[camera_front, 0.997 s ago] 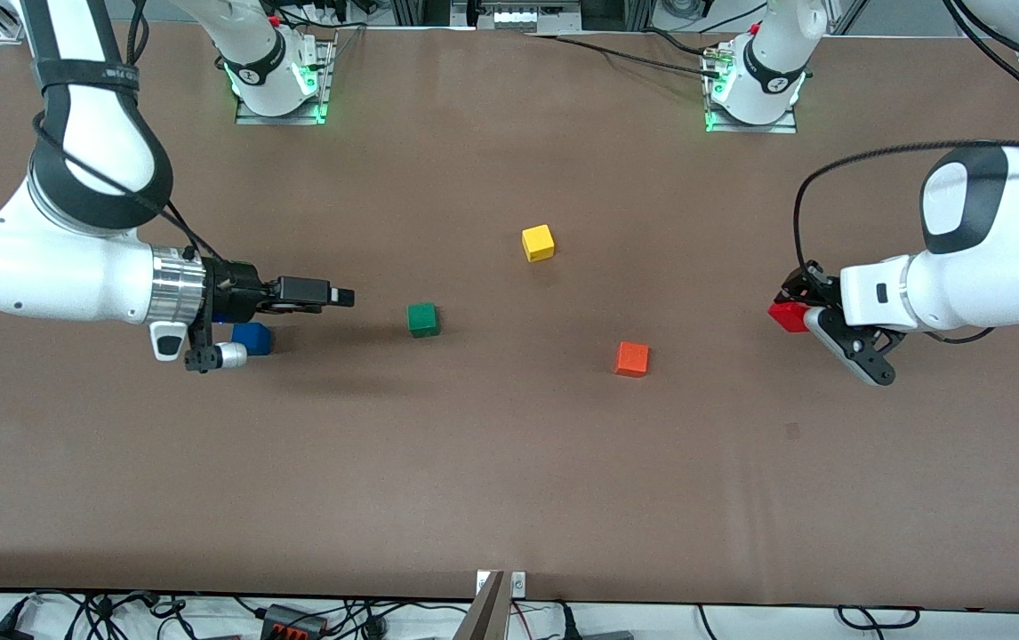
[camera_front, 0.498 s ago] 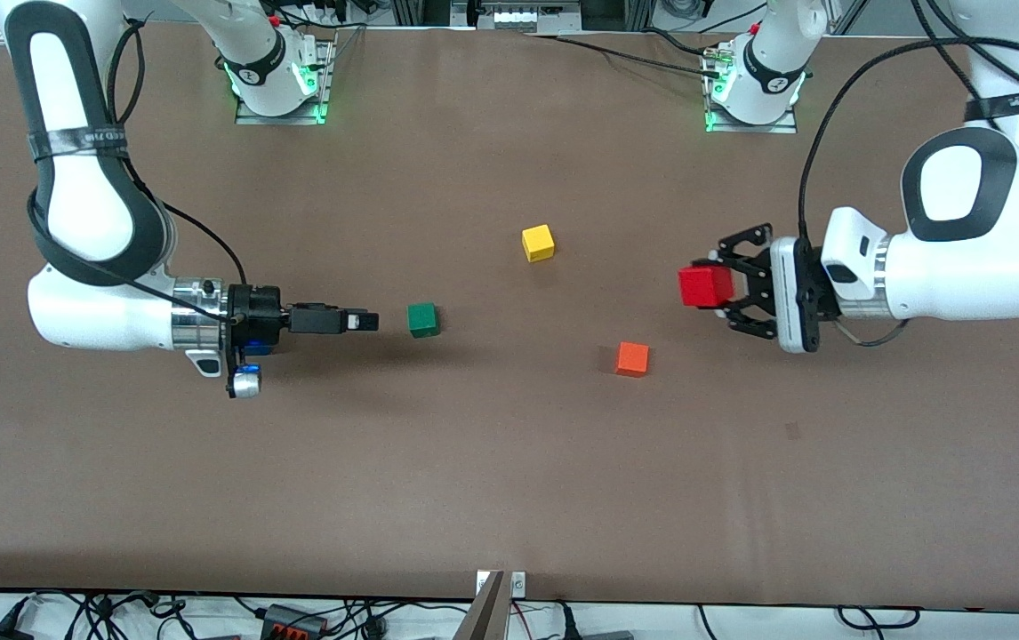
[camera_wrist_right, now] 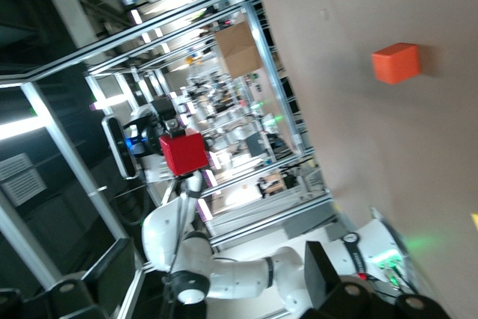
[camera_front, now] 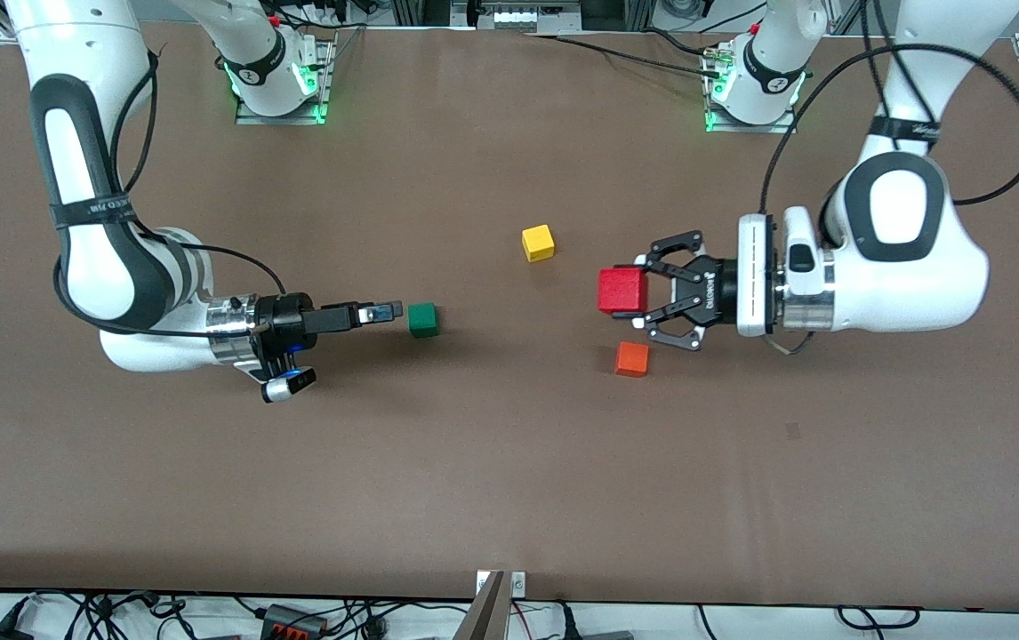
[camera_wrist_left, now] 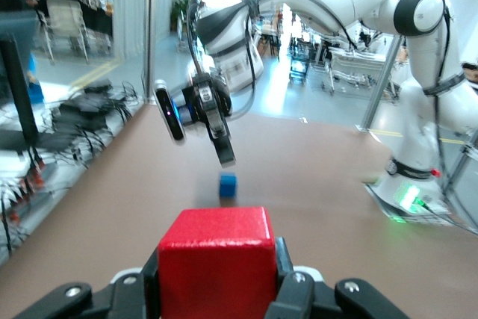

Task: Pass red block to right arm, stack on blue

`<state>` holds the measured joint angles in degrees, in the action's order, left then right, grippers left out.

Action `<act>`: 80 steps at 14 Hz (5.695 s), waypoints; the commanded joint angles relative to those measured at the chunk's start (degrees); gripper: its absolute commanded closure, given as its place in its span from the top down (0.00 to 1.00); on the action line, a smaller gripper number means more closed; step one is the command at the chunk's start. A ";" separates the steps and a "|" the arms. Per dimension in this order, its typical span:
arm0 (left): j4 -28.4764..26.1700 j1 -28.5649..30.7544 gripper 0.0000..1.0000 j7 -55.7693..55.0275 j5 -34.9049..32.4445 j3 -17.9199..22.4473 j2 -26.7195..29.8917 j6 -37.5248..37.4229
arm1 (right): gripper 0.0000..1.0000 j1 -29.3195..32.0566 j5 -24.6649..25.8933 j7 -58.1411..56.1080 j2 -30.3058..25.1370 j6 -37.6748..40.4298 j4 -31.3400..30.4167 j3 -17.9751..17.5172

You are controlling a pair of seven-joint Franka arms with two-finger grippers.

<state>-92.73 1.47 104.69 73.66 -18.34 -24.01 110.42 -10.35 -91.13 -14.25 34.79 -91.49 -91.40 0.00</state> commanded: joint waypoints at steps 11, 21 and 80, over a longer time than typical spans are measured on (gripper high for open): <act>-0.52 -16.40 0.15 23.27 35.76 -1.08 -7.45 18.16 | 1.00 -6.43 -10.03 -1.13 3.44 1.14 1.14 -0.09; -0.52 -16.41 0.15 23.27 36.12 -0.99 -7.54 18.43 | 0.98 -8.19 -3.70 0.28 3.53 -2.19 5.97 0.00; 10.01 0.72 1.00 -100.65 -81.48 0.24 0.55 -26.57 | 0.00 -8.37 93.42 19.08 -17.21 -34.62 -23.56 12.48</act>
<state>-86.63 1.90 6.70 -6.73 -18.01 -23.57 87.09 -19.19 1.14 3.65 19.12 -124.02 -113.26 12.21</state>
